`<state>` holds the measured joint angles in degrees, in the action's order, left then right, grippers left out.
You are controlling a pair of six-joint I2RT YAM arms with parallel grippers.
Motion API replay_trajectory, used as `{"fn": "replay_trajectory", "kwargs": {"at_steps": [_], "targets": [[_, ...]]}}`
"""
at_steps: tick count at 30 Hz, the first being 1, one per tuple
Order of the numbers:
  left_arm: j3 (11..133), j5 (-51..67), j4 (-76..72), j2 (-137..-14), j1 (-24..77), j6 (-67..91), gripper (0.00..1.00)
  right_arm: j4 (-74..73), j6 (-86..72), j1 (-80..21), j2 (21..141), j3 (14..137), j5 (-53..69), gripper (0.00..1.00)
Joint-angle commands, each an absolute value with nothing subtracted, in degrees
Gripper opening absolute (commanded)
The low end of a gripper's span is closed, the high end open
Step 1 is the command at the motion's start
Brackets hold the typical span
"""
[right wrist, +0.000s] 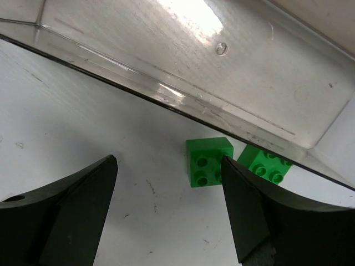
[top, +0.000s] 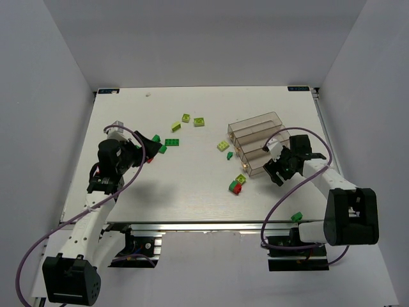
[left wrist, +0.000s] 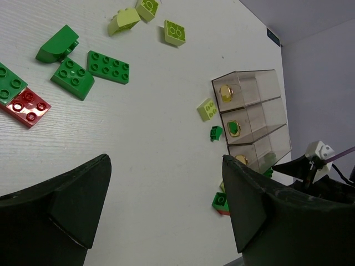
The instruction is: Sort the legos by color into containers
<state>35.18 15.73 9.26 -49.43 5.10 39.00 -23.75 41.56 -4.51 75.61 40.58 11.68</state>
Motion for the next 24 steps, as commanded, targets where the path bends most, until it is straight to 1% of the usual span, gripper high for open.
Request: {"fn": "replay_trajectory", "kwargs": {"at_steps": [1,6,16,24], "targets": [[34.7,16.5,8.3,-49.7,5.4,38.9,0.90,-20.8,43.0,-4.0,77.5,40.6,10.9,0.80],[34.8,16.4,8.4,-50.1,5.4,38.7,0.90,-20.3,42.7,-3.3,80.0,41.6,10.1,0.80],[34.0,16.5,7.3,-50.6,5.4,39.1,0.90,-19.1,43.9,-3.2,77.7,40.8,10.5,0.79],[33.4,16.9,7.0,-50.6,5.4,39.1,0.90,-22.4,42.1,-2.5,79.9,40.9,12.3,0.76]]}}
